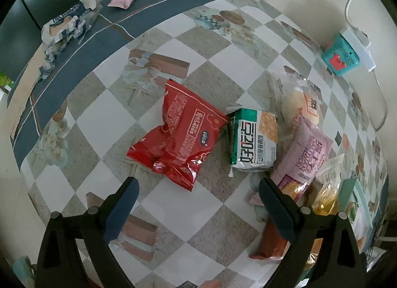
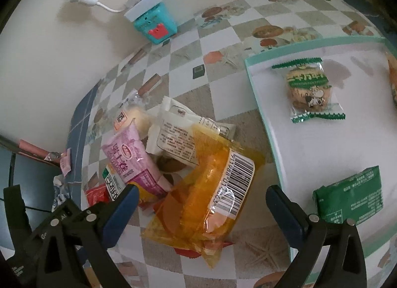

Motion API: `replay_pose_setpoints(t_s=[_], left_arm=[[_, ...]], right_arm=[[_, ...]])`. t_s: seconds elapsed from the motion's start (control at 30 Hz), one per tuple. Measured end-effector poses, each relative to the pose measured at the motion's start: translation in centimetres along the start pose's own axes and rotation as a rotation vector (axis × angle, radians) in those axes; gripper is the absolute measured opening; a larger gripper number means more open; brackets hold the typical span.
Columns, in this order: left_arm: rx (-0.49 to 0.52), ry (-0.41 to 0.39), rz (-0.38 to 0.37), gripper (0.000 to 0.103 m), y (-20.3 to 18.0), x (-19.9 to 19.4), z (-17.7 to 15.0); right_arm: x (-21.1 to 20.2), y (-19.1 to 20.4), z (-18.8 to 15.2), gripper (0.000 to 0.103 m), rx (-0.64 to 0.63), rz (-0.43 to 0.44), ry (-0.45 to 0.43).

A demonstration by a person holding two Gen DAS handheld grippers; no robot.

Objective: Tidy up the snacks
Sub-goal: 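Move both grippers back to the snack pile and grasp the orange bag with the right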

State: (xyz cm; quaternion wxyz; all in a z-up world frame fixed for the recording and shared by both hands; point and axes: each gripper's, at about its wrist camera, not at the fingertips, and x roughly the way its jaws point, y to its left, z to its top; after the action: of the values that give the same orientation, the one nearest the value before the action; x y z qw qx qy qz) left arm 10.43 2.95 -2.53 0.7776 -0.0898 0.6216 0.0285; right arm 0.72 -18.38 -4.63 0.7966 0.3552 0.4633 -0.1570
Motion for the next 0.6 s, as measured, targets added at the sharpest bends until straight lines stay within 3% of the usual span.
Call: replay_pose_setpoints(t_s=[0.2,0.37,0.6], left_arm=[[0.03,0.011,0.009,0.097,-0.6,0.2,-0.4],[0.054,0.007,0.013,0.097,-1.2,0.1,-0.6],[0.097,0.02,-0.003,0.097,-2.5,0.3,-1.1]], right_arm=[[0.3,0.6,-0.2,0.102,-0.049,-0.029,0.001],[0.4,0.3,0.0,0.072,-0.052,-0.038,0.012],[0.0,-0.3,0.1,0.062,-0.04,-0.049,0.02]])
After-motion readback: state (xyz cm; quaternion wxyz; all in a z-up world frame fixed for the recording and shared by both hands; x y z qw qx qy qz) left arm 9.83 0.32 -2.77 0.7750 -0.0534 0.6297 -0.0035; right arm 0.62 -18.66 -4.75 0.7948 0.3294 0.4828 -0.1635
